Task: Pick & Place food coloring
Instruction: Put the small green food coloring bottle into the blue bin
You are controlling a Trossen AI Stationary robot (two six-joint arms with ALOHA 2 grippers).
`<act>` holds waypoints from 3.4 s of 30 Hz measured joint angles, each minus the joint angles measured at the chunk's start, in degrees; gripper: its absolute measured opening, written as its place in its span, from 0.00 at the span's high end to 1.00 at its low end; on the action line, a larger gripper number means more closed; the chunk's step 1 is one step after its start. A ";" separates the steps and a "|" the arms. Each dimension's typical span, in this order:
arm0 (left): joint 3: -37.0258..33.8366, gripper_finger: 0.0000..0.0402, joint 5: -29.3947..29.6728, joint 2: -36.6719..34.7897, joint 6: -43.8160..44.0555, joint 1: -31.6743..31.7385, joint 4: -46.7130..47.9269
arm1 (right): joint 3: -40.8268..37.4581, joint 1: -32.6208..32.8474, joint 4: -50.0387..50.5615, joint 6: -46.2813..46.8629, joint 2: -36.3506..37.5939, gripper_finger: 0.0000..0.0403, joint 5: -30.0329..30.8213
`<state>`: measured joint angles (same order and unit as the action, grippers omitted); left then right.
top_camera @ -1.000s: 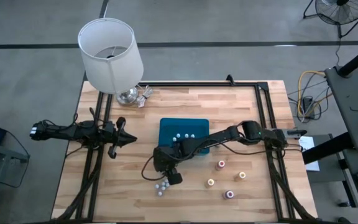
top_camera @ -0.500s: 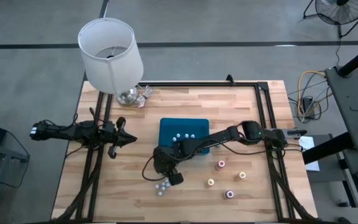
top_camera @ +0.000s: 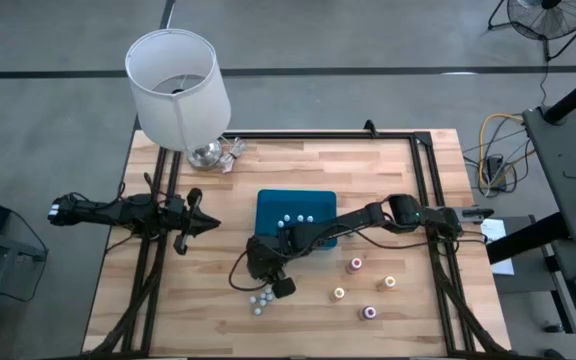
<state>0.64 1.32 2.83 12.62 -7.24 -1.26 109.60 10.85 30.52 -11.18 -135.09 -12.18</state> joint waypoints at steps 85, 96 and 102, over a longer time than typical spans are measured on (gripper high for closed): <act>0.00 1.00 -0.02 -0.02 -0.01 0.00 0.00 | 1.26 -0.13 -0.51 -2.58 0.87 0.66 -2.71; 0.00 1.00 -0.02 -0.02 0.00 0.02 0.00 | 0.63 -0.13 -2.49 -2.49 0.20 0.65 -2.75; -0.01 1.00 -0.01 -0.01 -0.01 0.02 0.00 | 0.28 -0.13 -2.66 -2.51 -0.04 0.65 -2.82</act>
<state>0.64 1.31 2.82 12.61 -7.23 -1.26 109.89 10.72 27.86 -13.69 -135.13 -15.00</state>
